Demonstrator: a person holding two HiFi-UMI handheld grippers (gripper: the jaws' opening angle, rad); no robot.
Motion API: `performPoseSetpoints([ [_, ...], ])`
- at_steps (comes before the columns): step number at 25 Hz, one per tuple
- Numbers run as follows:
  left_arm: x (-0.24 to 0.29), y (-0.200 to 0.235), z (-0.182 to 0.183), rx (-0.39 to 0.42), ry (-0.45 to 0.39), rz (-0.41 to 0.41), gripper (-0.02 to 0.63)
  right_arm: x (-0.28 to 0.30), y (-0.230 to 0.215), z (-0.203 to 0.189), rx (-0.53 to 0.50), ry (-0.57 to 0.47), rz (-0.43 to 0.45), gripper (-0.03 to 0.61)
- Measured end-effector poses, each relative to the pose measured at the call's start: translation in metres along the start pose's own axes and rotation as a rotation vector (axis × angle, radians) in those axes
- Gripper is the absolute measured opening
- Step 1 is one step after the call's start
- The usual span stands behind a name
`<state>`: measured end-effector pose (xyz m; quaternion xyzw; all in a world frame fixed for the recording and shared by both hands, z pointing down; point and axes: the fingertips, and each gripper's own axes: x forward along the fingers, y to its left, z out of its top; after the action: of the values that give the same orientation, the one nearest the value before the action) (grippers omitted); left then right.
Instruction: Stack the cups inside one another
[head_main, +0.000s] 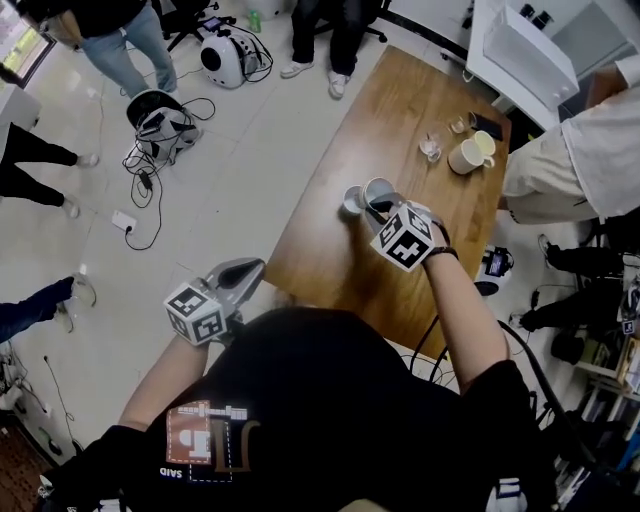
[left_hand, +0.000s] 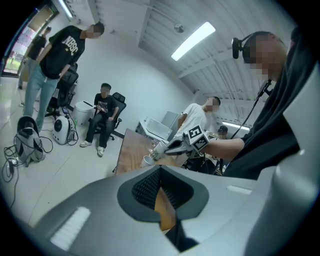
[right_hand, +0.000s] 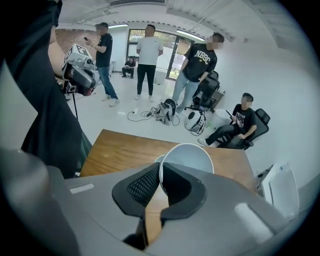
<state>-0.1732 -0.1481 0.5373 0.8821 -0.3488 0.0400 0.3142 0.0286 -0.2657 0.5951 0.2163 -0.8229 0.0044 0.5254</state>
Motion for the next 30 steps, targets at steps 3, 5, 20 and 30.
performPoseSetpoints([
  [3, -0.014, 0.011, 0.002, -0.007, -0.013, 0.028, 0.002, 0.024, 0.007, 0.006, -0.018, 0.045, 0.027, 0.032],
  [5, -0.023, 0.017, 0.004, -0.011, -0.021, 0.044, 0.002, 0.037, 0.009, 0.006, -0.019, 0.073, 0.036, 0.032],
  [20, -0.043, 0.037, -0.001, -0.029, -0.018, 0.090, 0.002, 0.086, 0.014, -0.012, 0.031, 0.114, 0.075, 0.038],
  [30, -0.019, 0.024, 0.011, 0.007, -0.002, 0.015, 0.002, 0.000, -0.002, 0.018, 0.164, -0.135, -0.052, 0.097],
])
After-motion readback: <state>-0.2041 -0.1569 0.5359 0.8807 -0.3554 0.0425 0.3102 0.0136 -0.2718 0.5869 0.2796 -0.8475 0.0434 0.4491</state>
